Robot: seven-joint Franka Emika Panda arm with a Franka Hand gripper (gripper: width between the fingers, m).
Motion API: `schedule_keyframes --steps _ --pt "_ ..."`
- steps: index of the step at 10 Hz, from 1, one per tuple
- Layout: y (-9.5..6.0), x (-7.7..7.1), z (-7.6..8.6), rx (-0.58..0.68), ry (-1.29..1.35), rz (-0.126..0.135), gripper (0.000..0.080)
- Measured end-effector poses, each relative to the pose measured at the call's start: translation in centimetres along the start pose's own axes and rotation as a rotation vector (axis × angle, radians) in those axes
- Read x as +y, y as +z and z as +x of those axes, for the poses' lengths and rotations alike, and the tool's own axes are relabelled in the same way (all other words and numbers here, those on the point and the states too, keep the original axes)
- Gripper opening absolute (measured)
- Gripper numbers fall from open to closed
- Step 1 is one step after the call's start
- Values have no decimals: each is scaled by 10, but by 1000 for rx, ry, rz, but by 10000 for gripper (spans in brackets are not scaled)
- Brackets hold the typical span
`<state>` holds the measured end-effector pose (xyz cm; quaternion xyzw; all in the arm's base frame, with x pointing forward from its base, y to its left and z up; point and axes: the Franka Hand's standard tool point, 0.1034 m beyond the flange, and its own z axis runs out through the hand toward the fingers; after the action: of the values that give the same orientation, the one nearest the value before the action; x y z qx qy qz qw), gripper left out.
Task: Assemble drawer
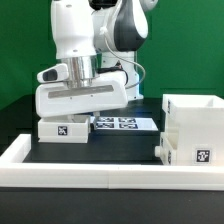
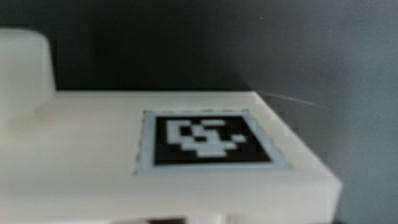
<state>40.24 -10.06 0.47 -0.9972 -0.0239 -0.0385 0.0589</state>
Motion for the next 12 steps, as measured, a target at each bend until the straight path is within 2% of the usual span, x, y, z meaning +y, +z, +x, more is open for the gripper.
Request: schedule_keyframes --steps 1,2,4,6,8,10,11,12 --pt "0 -1 0 0 -1 0 84" --pt "-1 -1 2 7 -4 -4 47" --pt "-4 -8 8 10 -5 -4 47" --pt "-10 -24 16 6 3 3 43" --pt "-24 -47 36 -2 -1 21 43" --pt "-31 -57 51 2 -23 28 44" --pt "-36 -59 61 -12 -26 46 44" --pt "-39 -59 70 -4 -49 48 44"
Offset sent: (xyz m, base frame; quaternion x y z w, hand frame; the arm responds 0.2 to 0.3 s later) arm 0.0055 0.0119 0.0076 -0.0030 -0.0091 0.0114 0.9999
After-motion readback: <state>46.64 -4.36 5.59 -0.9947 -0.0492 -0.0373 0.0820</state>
